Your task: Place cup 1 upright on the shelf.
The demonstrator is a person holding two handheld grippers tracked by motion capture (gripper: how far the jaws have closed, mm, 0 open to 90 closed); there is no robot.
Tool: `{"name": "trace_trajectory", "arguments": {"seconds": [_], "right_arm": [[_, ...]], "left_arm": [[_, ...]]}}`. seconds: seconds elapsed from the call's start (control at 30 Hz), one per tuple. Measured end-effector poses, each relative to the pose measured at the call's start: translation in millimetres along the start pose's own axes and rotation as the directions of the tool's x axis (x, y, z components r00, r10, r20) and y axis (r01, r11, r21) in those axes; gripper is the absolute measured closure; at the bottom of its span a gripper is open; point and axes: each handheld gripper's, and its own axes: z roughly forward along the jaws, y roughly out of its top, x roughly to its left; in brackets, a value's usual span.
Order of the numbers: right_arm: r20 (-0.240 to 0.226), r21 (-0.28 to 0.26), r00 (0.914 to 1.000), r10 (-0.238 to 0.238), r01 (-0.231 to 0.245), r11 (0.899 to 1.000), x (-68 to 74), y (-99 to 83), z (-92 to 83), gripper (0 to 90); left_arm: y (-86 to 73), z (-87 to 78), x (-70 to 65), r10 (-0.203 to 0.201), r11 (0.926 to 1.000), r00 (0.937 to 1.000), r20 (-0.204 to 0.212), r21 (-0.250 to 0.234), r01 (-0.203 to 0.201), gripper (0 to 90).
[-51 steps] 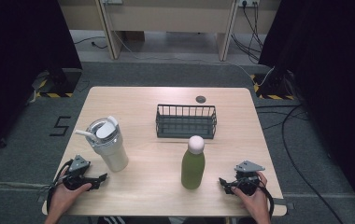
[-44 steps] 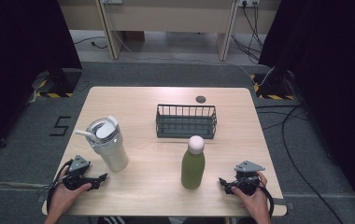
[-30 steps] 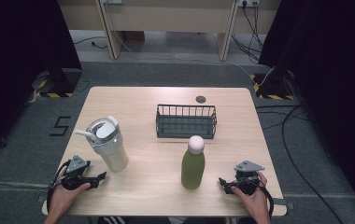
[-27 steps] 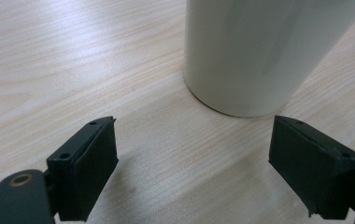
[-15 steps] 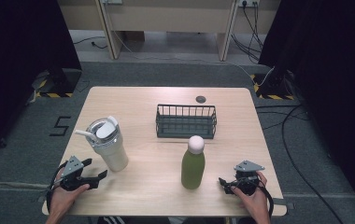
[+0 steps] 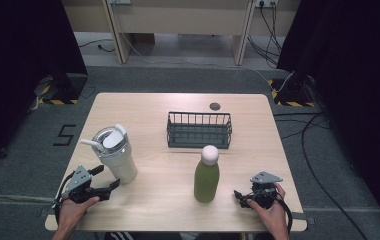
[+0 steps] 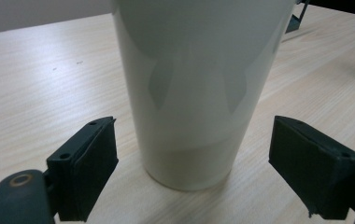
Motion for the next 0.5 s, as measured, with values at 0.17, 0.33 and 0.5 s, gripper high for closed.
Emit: {"name": "trace_trajectory", "arguments": {"seconds": [0.17,0.33,0.5], "right_arm": [[0.001,0.001,1.0000,0.000,0.000,1.000,0.0,0.3,0.3,6.9],[0.001,0.000,1.0000,0.000,0.000,1.000,0.1,0.5,0.5,6.8],[0.001,0.001,1.0000,0.000,0.000,1.000,0.1,0.6,0.7,6.7]], "left_arm": [[3.7,5.7,-2.8,0.008,0.9997,1.0000,0.003,-0.021,-0.008,14.9],[6.8,12.6,-4.1,0.009,0.9994,1.0000,0.001,-0.035,-0.009,14.1],[8.9,19.4,-1.9,-0.016,0.9961,0.9999,-0.002,-0.087,0.015,13.6]]}}
